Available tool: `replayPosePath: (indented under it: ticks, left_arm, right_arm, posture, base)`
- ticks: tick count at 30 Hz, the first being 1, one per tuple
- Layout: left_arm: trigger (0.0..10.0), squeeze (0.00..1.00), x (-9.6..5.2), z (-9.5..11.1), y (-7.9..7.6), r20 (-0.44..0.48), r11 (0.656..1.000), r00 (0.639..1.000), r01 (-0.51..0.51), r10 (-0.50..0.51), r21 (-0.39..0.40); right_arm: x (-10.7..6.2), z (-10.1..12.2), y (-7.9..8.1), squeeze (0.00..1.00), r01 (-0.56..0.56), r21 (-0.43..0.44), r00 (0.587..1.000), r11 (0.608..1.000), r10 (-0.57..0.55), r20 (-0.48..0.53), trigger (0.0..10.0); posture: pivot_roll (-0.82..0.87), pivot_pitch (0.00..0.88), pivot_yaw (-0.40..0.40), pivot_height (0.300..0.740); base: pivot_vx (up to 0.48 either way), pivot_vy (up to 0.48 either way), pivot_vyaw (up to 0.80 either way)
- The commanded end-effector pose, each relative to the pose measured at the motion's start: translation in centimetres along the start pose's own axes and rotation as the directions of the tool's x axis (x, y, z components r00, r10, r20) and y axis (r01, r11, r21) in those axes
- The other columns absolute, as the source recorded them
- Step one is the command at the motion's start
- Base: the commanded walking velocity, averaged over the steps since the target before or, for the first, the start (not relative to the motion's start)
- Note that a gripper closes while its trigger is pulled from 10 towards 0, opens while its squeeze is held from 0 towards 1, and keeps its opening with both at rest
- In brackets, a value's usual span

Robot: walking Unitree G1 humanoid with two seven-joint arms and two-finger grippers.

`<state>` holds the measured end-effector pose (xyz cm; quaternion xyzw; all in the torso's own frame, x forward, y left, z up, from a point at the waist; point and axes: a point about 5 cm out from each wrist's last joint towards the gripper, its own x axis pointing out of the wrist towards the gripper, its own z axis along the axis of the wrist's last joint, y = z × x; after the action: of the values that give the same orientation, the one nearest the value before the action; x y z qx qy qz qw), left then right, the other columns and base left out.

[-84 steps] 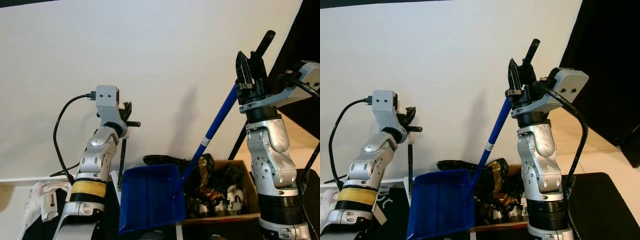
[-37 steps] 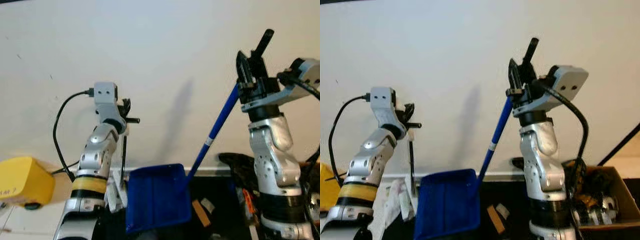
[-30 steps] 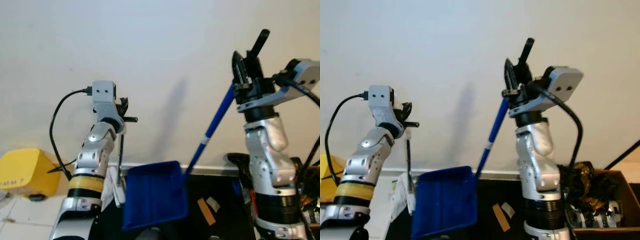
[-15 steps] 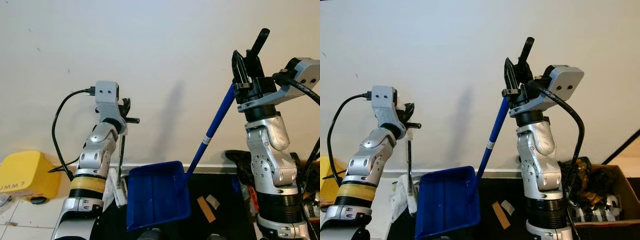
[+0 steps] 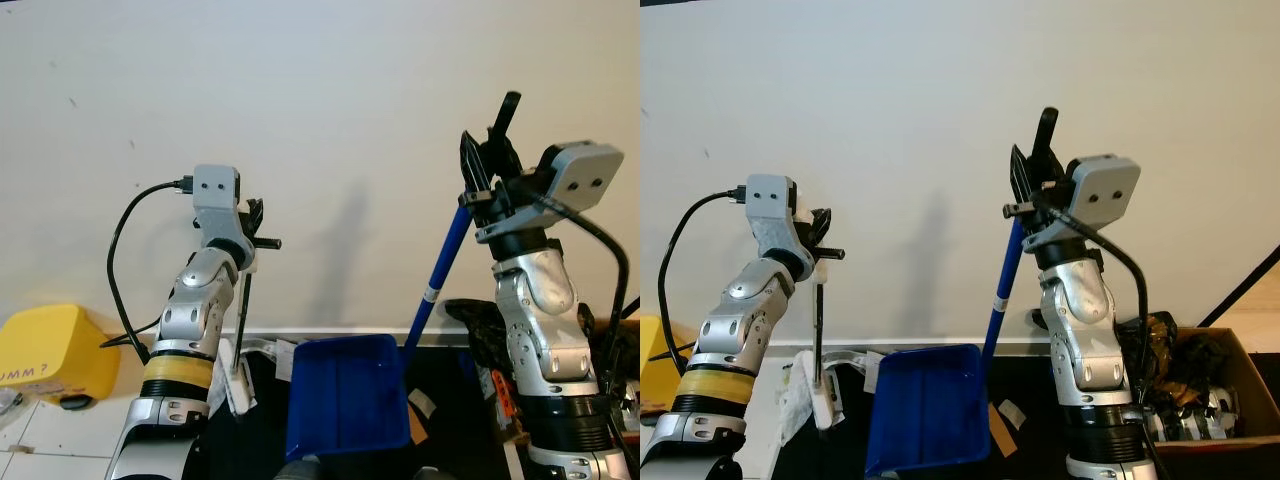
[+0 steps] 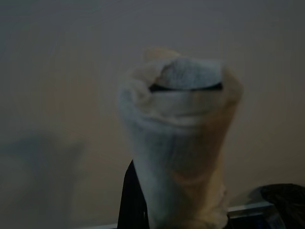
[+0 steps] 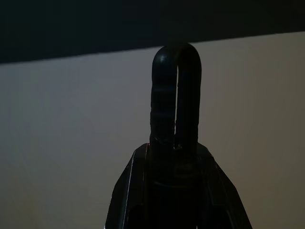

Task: Sweep floor

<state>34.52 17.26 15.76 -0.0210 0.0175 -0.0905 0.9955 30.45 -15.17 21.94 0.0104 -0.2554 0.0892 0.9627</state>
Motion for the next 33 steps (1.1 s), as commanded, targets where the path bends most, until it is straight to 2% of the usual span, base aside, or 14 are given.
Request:
replayPosePath:
  ticks: [1, 6, 13, 15, 19, 21, 24, 26, 33]
  left_arm:
    - [10.0, 0.0, -0.2, 0.0, 0.0, 0.014, 1.0, 1.0, 0.002, -0.002, 0.019]
    - [10.0, 0.0, -0.6, -0.5, -0.2, -0.006, 1.0, 1.0, 0.016, -0.016, 0.022]
    - [10.0, 0.0, -1.0, -0.8, -0.2, -0.024, 0.999, 0.999, 0.029, -0.029, 0.031]
    - [10.0, 0.0, -1.2, -1.0, -0.4, -0.033, 0.998, 0.998, 0.051, -0.049, 0.038]
    - [10.0, 0.0, -1.3, -1.1, -0.6, -0.041, 0.997, 0.997, 0.064, -0.062, 0.046]
    - [10.0, 0.0, -1.3, -1.2, -0.6, -0.044, 0.996, 0.997, 0.07, -0.067, 0.05]
    - [10.0, 0.0, -1.3, -1.2, -0.7, -0.047, 0.996, 0.996, 0.074, -0.072, 0.052]
    - [10.0, 0.0, -1.0, -1.3, -1.1, -0.044, 0.995, 0.995, 0.089, -0.087, 0.047]
    - [10.0, 0.0, -0.6, -1.3, -2.0, -0.041, 0.994, 0.993, 0.108, -0.106, 0.035]
  right_arm:
    - [-0.2, -0.2, -0.1, 0.0, -0.046, -0.095, 0.999, 0.994, 0.045, -0.016, 10.0]
    - [-0.8, -1.1, -1.4, 0.0, -0.021, -0.179, 0.999, 0.984, 0.015, -0.035, 10.0]
    - [-1.2, -1.6, -2.1, 0.0, -0.005, -0.236, 0.999, 0.972, -0.007, -0.049, 10.0]
    - [-1.4, -1.9, -2.7, 0.0, -0.011, -0.319, 0.999, 0.948, -0.004, -0.046, 10.0]
    - [-1.2, -2.1, -3.2, 0.0, 0.008, -0.328, 0.999, 0.945, -0.021, -0.037, 10.0]
    - [-1.0, -1.8, -3.6, 0.0, 0.052, -0.28, 0.998, 0.959, -0.059, -0.016, 10.0]
    - [-0.7, -1.5, -3.8, 0.0, 0.077, -0.274, 0.997, 0.959, -0.079, 0.003, 10.0]
    - [-0.5, -1.5, -3.9, 0.0, 0.057, -0.323, 0.998, 0.945, -0.058, 0.005, 10.0]
    - [-0.7, -2.5, -3.8, 0.0, 0.019, -0.349, 0.999, 0.937, -0.029, -0.024, 10.0]
  posture:
    - [0.07, 0.045, 0.084, 0.74]
    - [0.09, 0.065, 0.089, 0.74]
    - [0.1, 0.086, 0.102, 0.74]
    - [0.11, 0.104, 0.114, 0.74]
    - [0.12, 0.111, 0.118, 0.74]
    - [0.12, 0.119, 0.121, 0.74]
    - [0.12, 0.124, 0.121, 0.74]
    - [0.12, 0.124, 0.117, 0.74]
    - [0.11, 0.116, 0.109, 0.74]
  base:
    - [0.0, 0.0, 0.0]
    - [0.0, 0.0, 0.0]
    - [0.0, 0.0, 0.0]
    - [0.0, 0.0, 0.0]
    - [0.0, 0.0, 0.0]
    - [0.0, 0.0, 0.0]
    - [0.0, 0.0, 0.0]
    - [0.0, 0.0, 0.0]
    - [0.0, 0.0, 0.0]
